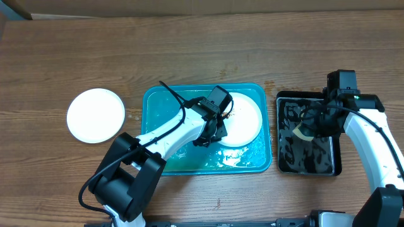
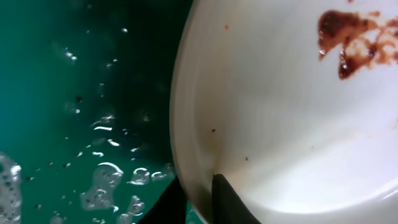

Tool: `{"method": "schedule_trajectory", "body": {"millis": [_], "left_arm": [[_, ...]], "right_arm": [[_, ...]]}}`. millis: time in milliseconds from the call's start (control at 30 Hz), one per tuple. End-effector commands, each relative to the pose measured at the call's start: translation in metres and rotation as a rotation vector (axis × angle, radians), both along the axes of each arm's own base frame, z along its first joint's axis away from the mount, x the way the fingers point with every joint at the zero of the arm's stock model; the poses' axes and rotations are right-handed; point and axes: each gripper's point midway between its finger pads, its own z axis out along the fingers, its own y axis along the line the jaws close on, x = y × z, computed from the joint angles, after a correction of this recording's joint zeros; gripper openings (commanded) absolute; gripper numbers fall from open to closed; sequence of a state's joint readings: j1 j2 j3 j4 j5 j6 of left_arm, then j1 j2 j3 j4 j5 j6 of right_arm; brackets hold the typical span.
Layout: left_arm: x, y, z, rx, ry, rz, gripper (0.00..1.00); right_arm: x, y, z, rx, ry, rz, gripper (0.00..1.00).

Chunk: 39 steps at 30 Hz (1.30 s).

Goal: Clean dirty plates on tray and stack at the side
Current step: 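Hold the white plate rim with left gripper, tilting it up, then carry the sponge with the right gripper over to the white plate, then scrub the white plate with the sponge while left gripper holds its rim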

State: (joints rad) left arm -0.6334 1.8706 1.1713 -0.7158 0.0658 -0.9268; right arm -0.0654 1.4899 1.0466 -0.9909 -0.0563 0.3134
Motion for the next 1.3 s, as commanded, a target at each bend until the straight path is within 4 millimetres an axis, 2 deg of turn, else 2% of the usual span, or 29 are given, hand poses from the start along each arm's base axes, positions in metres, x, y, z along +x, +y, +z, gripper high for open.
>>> {"method": "schedule_trajectory", "body": {"millis": [0,33,267,433,733,1000,1267], "left_arm": [[0.001,0.018,-0.01,0.054,0.018,-0.034,0.07],[0.002,0.022,-0.011,0.059,0.02,-0.047,0.04],[0.01,0.045,-0.011,0.074,0.029,-0.161,0.04],[0.009,0.045,-0.011,0.052,0.04,-0.191,0.04],[0.005,0.043,-0.011,0.057,0.046,-0.203,0.04],[0.003,0.044,-0.011,0.059,0.052,-0.204,0.04],[0.004,0.044,-0.011,0.059,0.052,-0.204,0.04]], "right_arm": [[0.005,0.012,0.008,0.062,-0.031,0.04,0.04],[0.006,0.018,0.009,0.095,-0.04,0.077,0.04],[0.006,0.085,0.032,0.415,-0.129,0.328,0.04],[0.002,0.128,0.04,0.486,-0.151,0.446,0.04],[0.009,0.218,0.047,0.56,-0.207,0.534,0.04],[0.023,0.252,0.029,0.597,-0.19,0.46,0.04],[0.025,0.263,-0.008,0.619,-0.095,0.42,0.04]]}}
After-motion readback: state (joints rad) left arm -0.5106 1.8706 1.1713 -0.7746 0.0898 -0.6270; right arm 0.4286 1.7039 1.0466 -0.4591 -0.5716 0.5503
